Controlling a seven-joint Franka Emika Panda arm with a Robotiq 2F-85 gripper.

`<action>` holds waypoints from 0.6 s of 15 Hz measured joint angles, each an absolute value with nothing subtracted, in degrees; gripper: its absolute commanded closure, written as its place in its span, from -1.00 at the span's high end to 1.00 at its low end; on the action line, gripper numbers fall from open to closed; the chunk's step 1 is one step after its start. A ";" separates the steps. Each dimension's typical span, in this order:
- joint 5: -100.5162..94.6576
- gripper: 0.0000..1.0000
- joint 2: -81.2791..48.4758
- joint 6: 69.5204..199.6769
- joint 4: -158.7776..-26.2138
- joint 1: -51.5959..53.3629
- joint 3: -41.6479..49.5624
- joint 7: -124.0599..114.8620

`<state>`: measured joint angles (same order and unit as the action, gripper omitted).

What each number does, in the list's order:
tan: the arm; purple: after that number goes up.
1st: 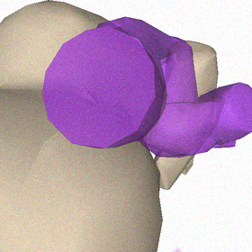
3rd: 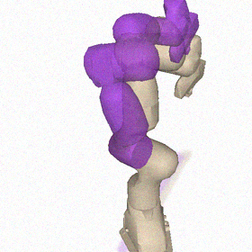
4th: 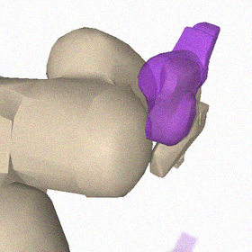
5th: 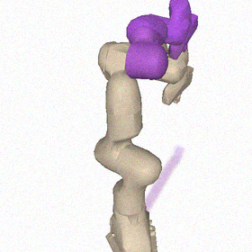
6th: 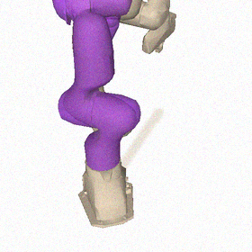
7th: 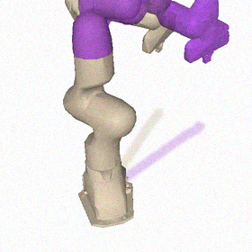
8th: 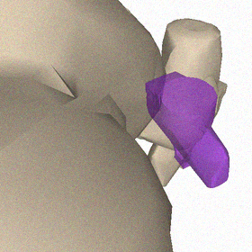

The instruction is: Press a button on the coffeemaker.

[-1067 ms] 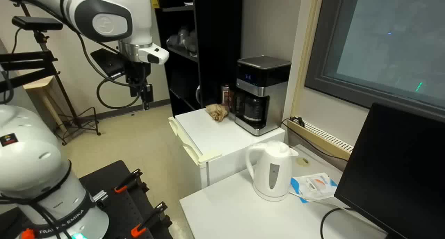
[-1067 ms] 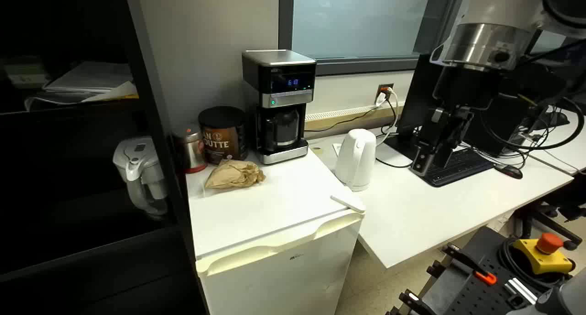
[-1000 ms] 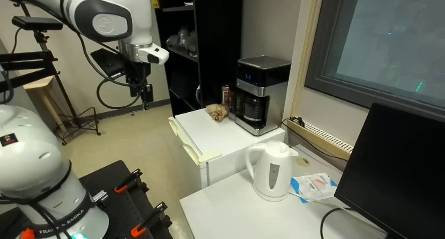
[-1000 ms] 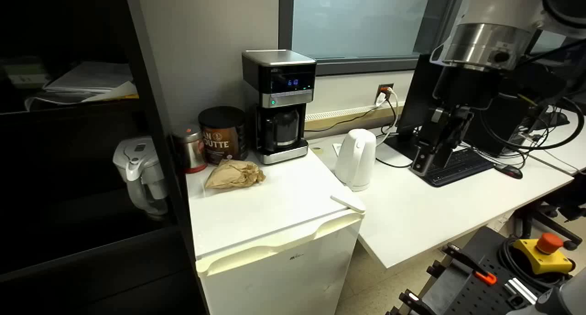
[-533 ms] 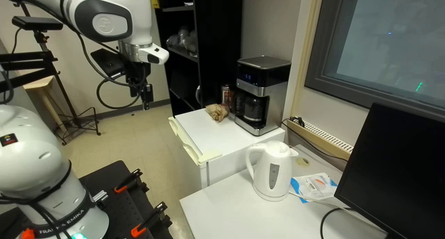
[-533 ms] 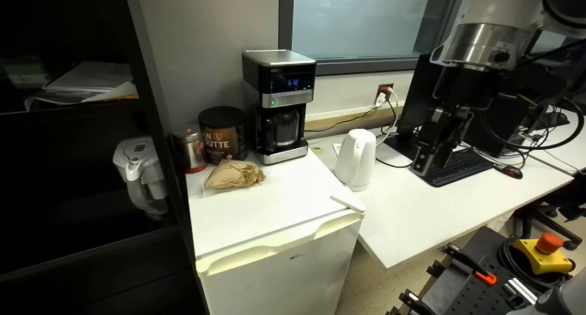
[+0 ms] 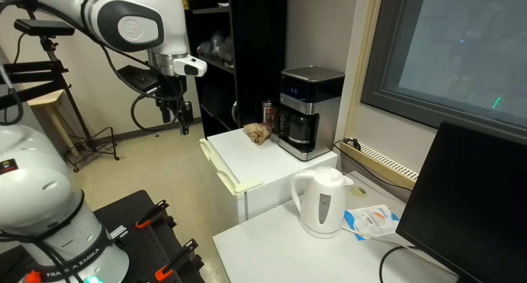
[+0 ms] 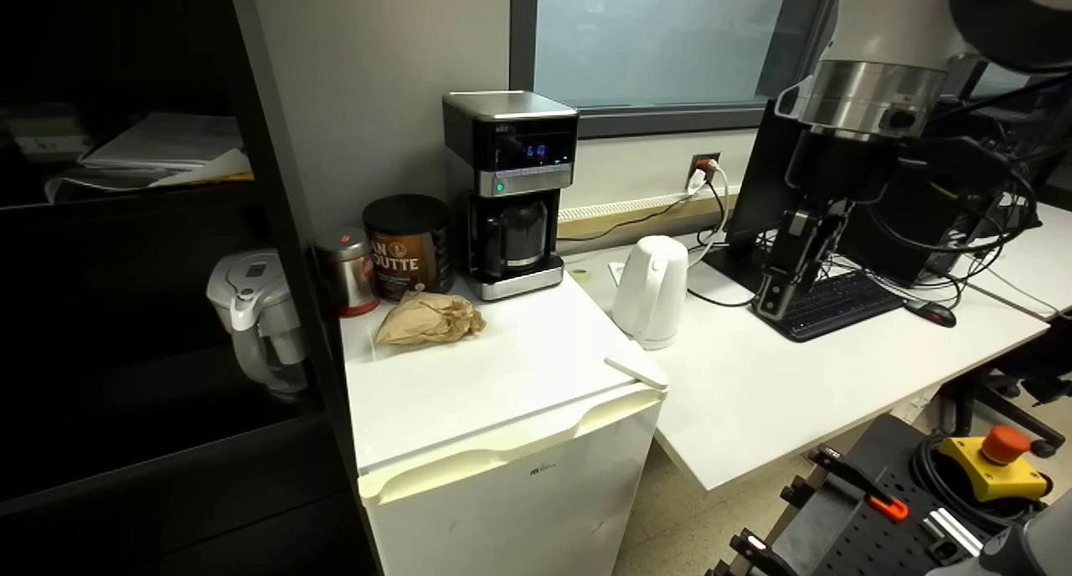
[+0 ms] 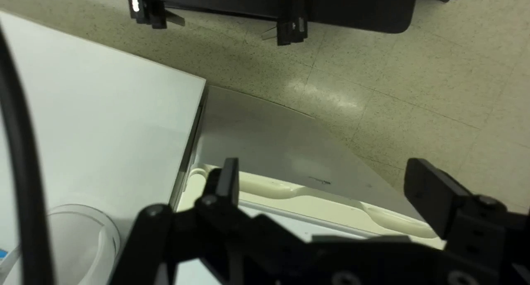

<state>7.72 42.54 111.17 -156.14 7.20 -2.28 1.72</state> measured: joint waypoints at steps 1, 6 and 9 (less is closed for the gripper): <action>6.10 1.00 41.46 112.12 -155.79 6.90 -2.28 2.98; -3.70 0.37 33.98 119.34 -152.82 5.85 -1.72 11.49; -9.46 -0.12 28.93 123.98 -150.42 5.42 -1.57 15.61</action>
